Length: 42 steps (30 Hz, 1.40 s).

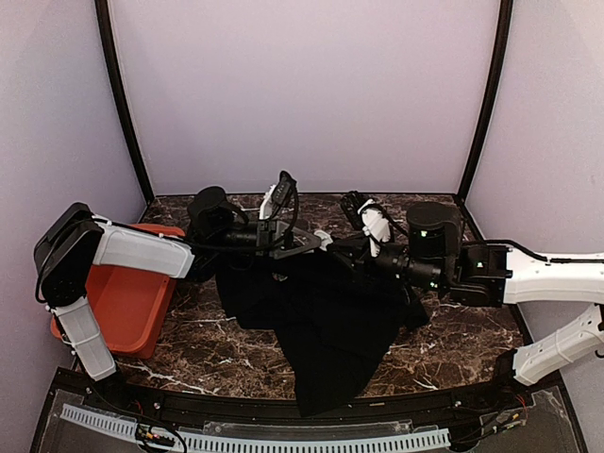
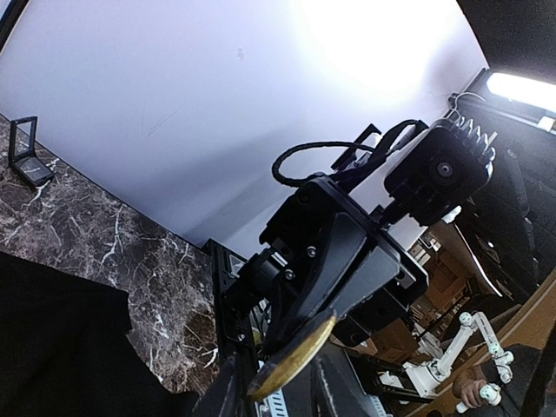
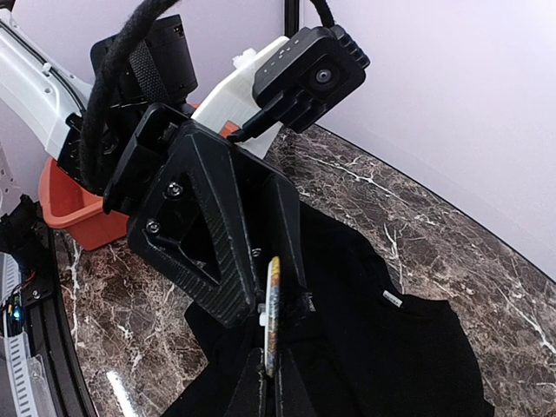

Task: Pin the brooch onto the clothing
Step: Open the brooch.

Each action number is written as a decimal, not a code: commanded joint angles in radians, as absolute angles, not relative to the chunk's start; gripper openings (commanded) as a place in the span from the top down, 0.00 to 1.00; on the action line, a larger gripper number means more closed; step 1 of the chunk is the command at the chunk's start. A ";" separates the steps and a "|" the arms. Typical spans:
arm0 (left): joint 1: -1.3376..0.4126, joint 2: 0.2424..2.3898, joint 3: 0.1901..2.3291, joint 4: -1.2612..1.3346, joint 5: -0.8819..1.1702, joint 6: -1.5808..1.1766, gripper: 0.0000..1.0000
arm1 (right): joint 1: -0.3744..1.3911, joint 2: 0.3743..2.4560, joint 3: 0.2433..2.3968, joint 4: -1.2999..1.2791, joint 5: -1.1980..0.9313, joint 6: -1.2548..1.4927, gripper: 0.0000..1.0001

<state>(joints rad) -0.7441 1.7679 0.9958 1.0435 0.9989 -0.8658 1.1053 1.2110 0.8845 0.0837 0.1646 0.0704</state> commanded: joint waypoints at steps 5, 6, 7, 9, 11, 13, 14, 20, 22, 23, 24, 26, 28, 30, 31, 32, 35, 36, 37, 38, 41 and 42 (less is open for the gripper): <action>-0.747 1.747 0.980 1.090 1.014 -0.878 0.76 | 1.101 1.182 0.868 0.129 0.155 0.094 1.00; -0.747 1.747 0.982 1.069 1.013 -0.868 0.77 | 1.101 1.184 0.869 0.128 0.155 0.094 1.00; -0.747 1.746 0.983 1.060 1.009 -0.863 0.78 | 1.101 1.186 0.870 0.126 0.154 0.094 1.00; -0.747 1.745 0.985 1.023 1.002 -0.848 0.80 | 1.102 1.190 0.874 0.122 0.150 0.094 1.00; -0.747 1.743 0.986 1.003 0.995 -0.834 0.82 | 1.102 1.193 0.876 0.121 0.147 0.094 1.00; -0.747 1.741 0.987 0.990 0.990 -0.825 0.83 | 1.103 1.198 0.877 0.123 0.145 0.094 1.00; -0.747 1.740 0.986 0.987 0.989 -0.822 0.84 | 1.104 1.199 0.877 0.123 0.144 0.094 1.00; -0.747 1.741 0.988 0.973 0.983 -0.815 0.83 | 1.108 1.209 0.879 0.120 0.146 0.088 1.00; -0.747 1.741 0.987 0.980 0.985 -0.818 0.82 | 1.109 1.212 0.876 0.124 0.146 0.089 1.00; -0.746 1.742 0.984 0.994 0.985 -0.825 0.80 | 1.109 1.209 0.873 0.129 0.146 0.091 1.00; -0.747 1.742 0.981 1.006 0.987 -0.831 0.79 | 1.108 1.204 0.867 0.136 0.144 0.093 1.00; -0.746 1.748 0.976 1.072 0.996 -0.859 0.76 | 1.107 1.191 0.852 0.151 0.139 0.103 1.00; -0.743 1.754 0.971 1.130 1.001 -0.894 0.75 | 1.101 1.176 0.840 0.162 0.133 0.112 1.00; -0.740 1.764 0.967 1.180 1.006 -0.928 0.76 | 1.098 1.164 0.834 0.164 0.131 0.115 1.00; -0.740 1.766 0.967 1.193 1.008 -0.948 0.77 | 1.097 1.161 0.832 0.164 0.130 0.115 1.00; -0.738 1.770 0.966 1.218 1.009 -0.956 0.78 | 1.095 1.162 0.832 0.163 0.132 0.116 1.00; -0.738 1.773 0.964 1.231 1.011 -0.972 0.81 | 1.097 1.163 0.830 0.164 0.129 0.123 1.00; -0.738 1.773 0.965 1.226 1.010 -0.971 0.82 | 1.096 1.165 0.830 0.165 0.128 0.125 1.00; -0.738 1.771 0.966 1.221 1.011 -0.965 0.82 | 1.096 1.164 0.830 0.166 0.126 0.126 1.00; -0.739 1.771 0.966 1.212 1.010 -0.959 0.83 | 1.097 1.167 0.831 0.166 0.125 0.127 1.00; -0.741 1.764 0.968 1.190 1.012 -0.940 0.83 | 1.095 1.168 0.833 0.164 0.129 0.126 1.00; -0.742 1.763 0.969 1.170 1.012 -0.926 0.83 | 1.097 1.169 0.834 0.164 0.128 0.126 1.00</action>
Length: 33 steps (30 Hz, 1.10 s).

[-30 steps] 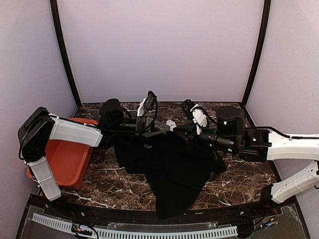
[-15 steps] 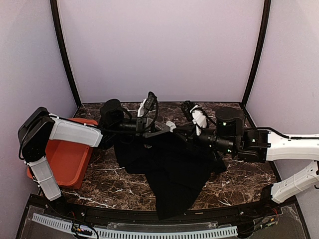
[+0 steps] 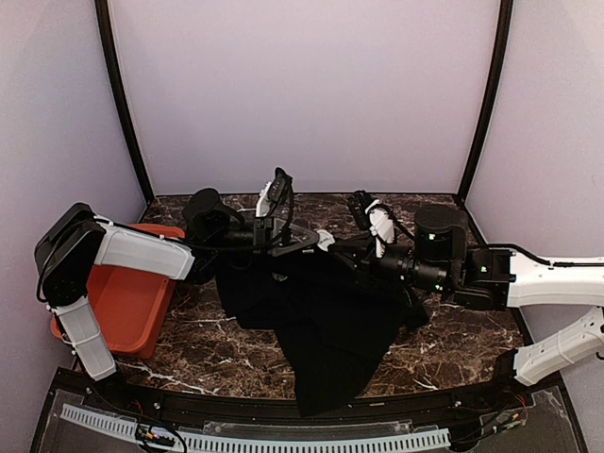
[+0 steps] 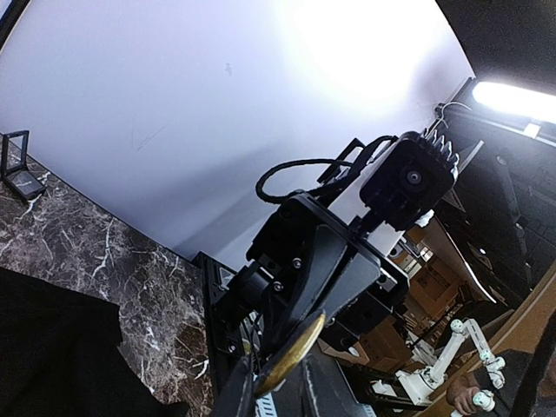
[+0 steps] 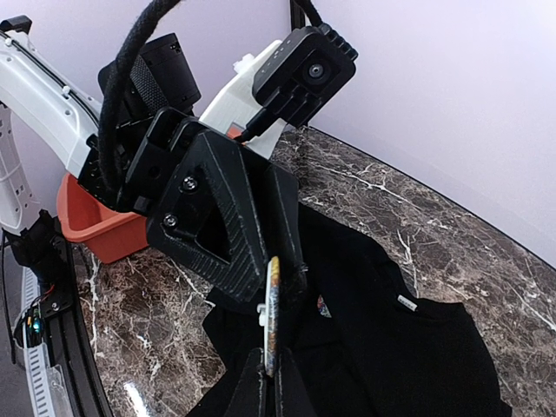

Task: Pin the brooch onto the clothing
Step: Open the brooch.

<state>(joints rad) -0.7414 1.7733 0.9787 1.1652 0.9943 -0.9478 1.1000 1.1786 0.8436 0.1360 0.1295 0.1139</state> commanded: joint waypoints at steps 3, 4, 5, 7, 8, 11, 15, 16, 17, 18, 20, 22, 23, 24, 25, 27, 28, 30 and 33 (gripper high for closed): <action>-0.747 1.757 0.969 1.150 1.013 -0.910 0.81 | 1.096 1.173 0.837 0.165 0.130 0.126 1.00; -0.748 1.757 0.971 1.146 1.014 -0.909 0.80 | 1.097 1.174 0.839 0.166 0.130 0.127 1.00; -0.748 1.757 0.972 1.145 1.015 -0.908 0.78 | 1.096 1.176 0.839 0.166 0.130 0.127 1.00; -0.749 1.758 0.972 1.138 1.014 -0.906 0.78 | 1.096 1.179 0.840 0.169 0.129 0.130 1.00; -0.749 1.759 0.972 1.138 1.014 -0.904 0.78 | 1.097 1.180 0.841 0.170 0.127 0.130 1.00; -0.750 1.761 0.973 1.131 1.015 -0.901 0.78 | 1.096 1.185 0.844 0.172 0.124 0.131 1.00; -0.750 1.760 0.974 1.124 1.013 -0.897 0.80 | 1.096 1.191 0.848 0.173 0.118 0.130 1.00; -0.750 1.760 0.973 1.121 1.014 -0.894 0.80 | 1.096 1.192 0.848 0.174 0.117 0.132 1.00; -0.751 1.760 0.974 1.116 1.014 -0.890 0.81 | 1.097 1.193 0.848 0.175 0.118 0.132 1.00; -0.751 1.759 0.975 1.112 1.012 -0.888 0.81 | 1.097 1.193 0.847 0.175 0.119 0.133 1.00; -0.753 1.759 0.976 1.102 1.012 -0.881 0.82 | 1.098 1.195 0.848 0.175 0.121 0.135 1.00; -0.753 1.758 0.977 1.091 1.010 -0.874 0.83 | 1.098 1.195 0.850 0.175 0.120 0.135 1.00; -0.753 1.758 0.977 1.088 1.011 -0.872 0.83 | 1.098 1.198 0.851 0.175 0.120 0.135 1.00; -0.753 1.758 0.977 1.087 1.010 -0.872 0.84 | 1.098 1.197 0.851 0.175 0.119 0.135 1.00; -0.753 1.758 0.977 1.085 1.010 -0.871 0.84 | 1.098 1.199 0.851 0.176 0.120 0.136 1.00; -0.753 1.758 0.977 1.079 1.007 -0.867 0.85 | 1.098 1.200 0.853 0.175 0.119 0.135 1.00; -0.753 1.757 0.977 1.076 1.007 -0.867 0.85 | 1.098 1.202 0.854 0.174 0.120 0.136 1.00; -0.753 1.755 0.977 1.073 1.006 -0.864 0.86 | 1.098 1.204 0.857 0.171 0.120 0.133 1.00; -0.753 1.752 0.977 1.062 1.000 -0.856 0.87 | 1.104 1.207 0.861 0.168 0.125 0.127 1.00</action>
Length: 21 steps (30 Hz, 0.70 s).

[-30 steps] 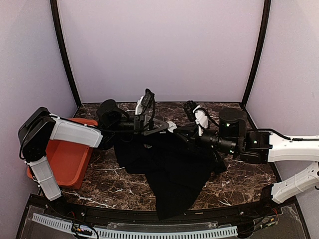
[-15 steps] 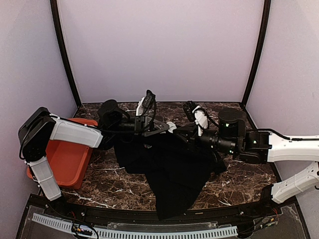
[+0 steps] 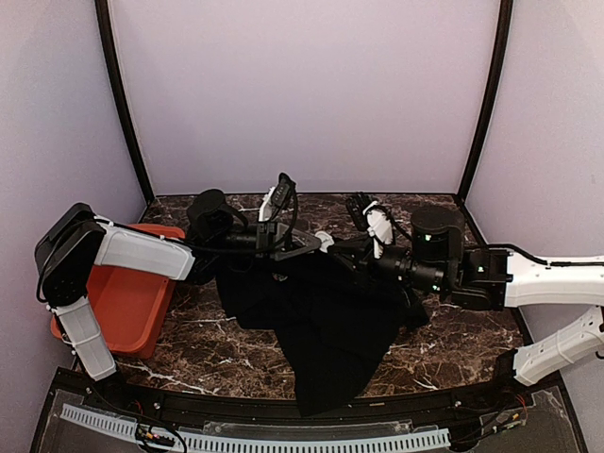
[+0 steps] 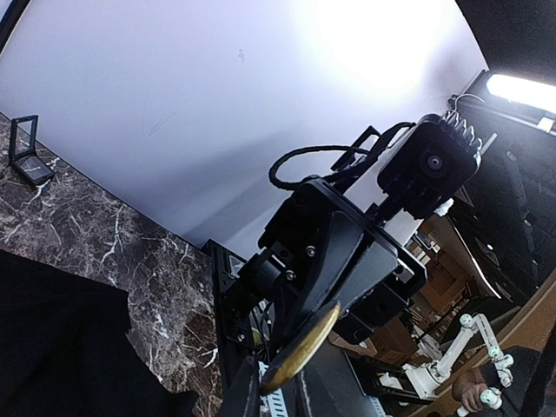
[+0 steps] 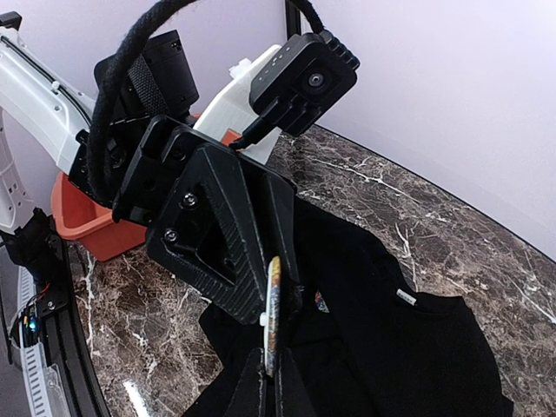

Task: Pin the brooch onto the clothing
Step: Open the brooch.

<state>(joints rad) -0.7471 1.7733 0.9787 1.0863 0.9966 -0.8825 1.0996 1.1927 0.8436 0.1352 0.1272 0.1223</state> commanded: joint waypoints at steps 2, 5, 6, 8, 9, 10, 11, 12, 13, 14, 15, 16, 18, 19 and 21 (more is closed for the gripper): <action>-0.753 1.751 0.977 1.051 0.996 -0.848 0.88 | 1.110 1.212 0.867 0.160 0.136 0.120 1.00; -0.753 1.748 0.978 1.018 0.987 -0.828 0.90 | 1.124 1.227 0.880 0.146 0.159 0.104 1.00; -0.753 1.746 0.978 1.008 0.982 -0.823 0.91 | 1.129 1.232 0.885 0.143 0.167 0.102 1.00; -0.752 1.742 0.980 0.985 0.976 -0.809 0.92 | 1.135 1.239 0.890 0.143 0.173 0.098 1.00; -0.753 1.742 0.980 0.977 0.973 -0.804 0.92 | 1.138 1.244 0.893 0.143 0.174 0.097 1.00; -0.753 1.740 0.980 0.973 0.970 -0.802 0.93 | 1.140 1.247 0.895 0.142 0.176 0.095 1.00; -0.753 1.740 0.980 0.965 0.968 -0.798 0.93 | 1.143 1.251 0.898 0.141 0.176 0.093 1.00; -0.753 1.739 0.980 0.962 0.966 -0.795 0.94 | 1.145 1.256 0.903 0.140 0.178 0.091 1.00; -0.753 1.737 0.980 0.953 0.962 -0.790 0.94 | 1.148 1.260 0.907 0.138 0.180 0.088 1.00; -0.753 1.737 0.980 0.945 0.960 -0.787 0.95 | 1.151 1.265 0.911 0.136 0.182 0.086 1.00; -0.753 1.735 0.980 0.940 0.958 -0.781 0.96 | 1.154 1.270 0.916 0.133 0.184 0.083 1.00; -0.753 1.734 0.982 0.928 0.956 -0.778 0.97 | 1.158 1.274 0.920 0.129 0.188 0.080 1.00; -0.753 1.731 0.985 0.901 0.949 -0.763 0.98 | 1.162 1.282 0.927 0.125 0.194 0.073 1.00; -0.753 1.729 0.987 0.887 0.943 -0.750 0.99 | 1.165 1.287 0.931 0.121 0.196 0.070 1.00; -0.753 1.723 0.991 0.847 0.933 -0.726 0.99 | 1.172 1.294 0.938 0.115 0.201 0.065 1.00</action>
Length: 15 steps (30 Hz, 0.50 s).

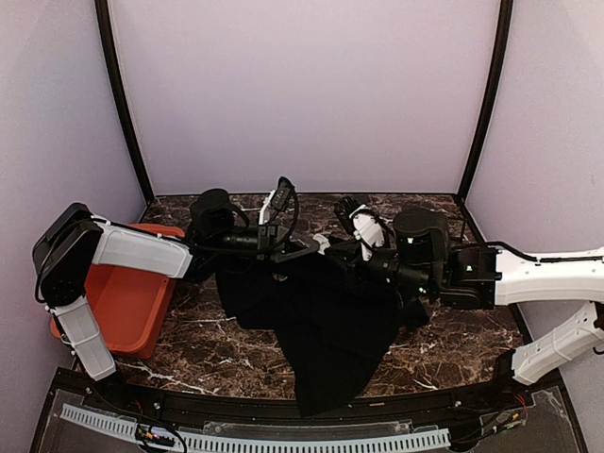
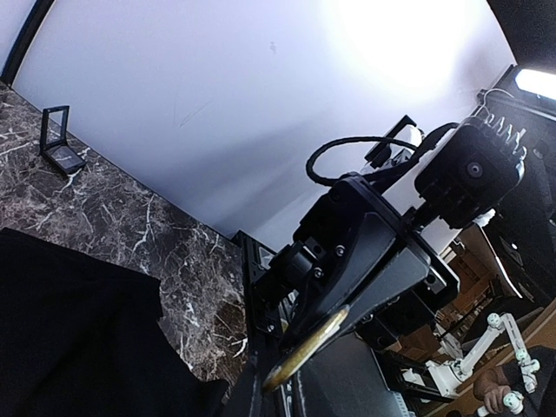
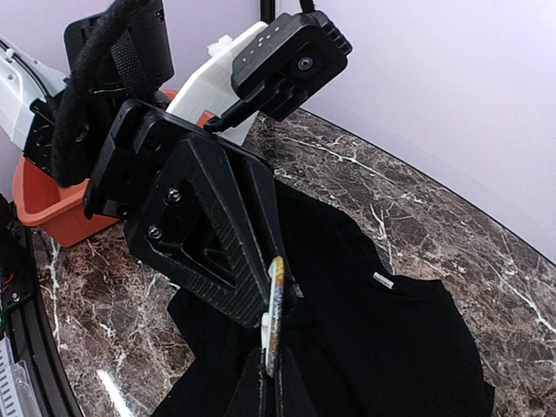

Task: Pin the brooch onto the clothing
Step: Open the brooch.

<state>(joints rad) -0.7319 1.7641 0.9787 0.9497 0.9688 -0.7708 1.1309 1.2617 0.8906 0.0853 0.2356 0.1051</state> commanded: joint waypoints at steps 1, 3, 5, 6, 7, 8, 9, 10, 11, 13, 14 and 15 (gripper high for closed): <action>-0.754 1.721 0.993 0.825 0.929 -0.718 0.99 | 1.174 1.299 0.940 0.112 0.204 0.062 1.00; -0.756 1.715 0.997 0.796 0.920 -0.692 0.99 | 1.180 1.307 0.947 0.107 0.208 0.057 1.00; -0.758 1.710 0.999 0.778 0.916 -0.678 0.99 | 1.185 1.315 0.957 0.102 0.211 0.054 1.00; -0.760 1.710 1.000 0.776 0.917 -0.677 0.99 | 1.188 1.317 0.959 0.101 0.213 0.052 1.00; -0.760 1.710 1.002 0.772 0.918 -0.674 0.99 | 1.189 1.318 0.961 0.102 0.213 0.052 1.00; -0.762 1.710 1.003 0.770 0.922 -0.673 0.99 | 1.190 1.320 0.962 0.104 0.213 0.052 1.00; -0.763 1.712 1.005 0.767 0.924 -0.672 0.99 | 1.190 1.322 0.964 0.104 0.213 0.052 1.00; -0.764 1.712 1.006 0.764 0.927 -0.670 0.99 | 1.191 1.324 0.967 0.104 0.213 0.051 1.00; -0.765 1.713 1.010 0.761 0.932 -0.667 0.99 | 1.191 1.326 0.968 0.102 0.213 0.051 1.00; -0.767 1.711 1.016 0.744 0.941 -0.651 0.98 | 1.192 1.329 0.971 0.099 0.212 0.051 1.00; -0.770 1.710 1.021 0.722 0.944 -0.642 0.98 | 1.193 1.331 0.970 0.098 0.212 0.052 1.00; -0.772 1.705 1.025 0.709 0.943 -0.623 0.98 | 1.192 1.334 0.971 0.097 0.211 0.054 1.00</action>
<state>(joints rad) -0.7311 1.7374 0.9825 0.7959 0.9489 -0.6598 1.1519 1.3010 0.9241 0.0231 0.2916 0.0868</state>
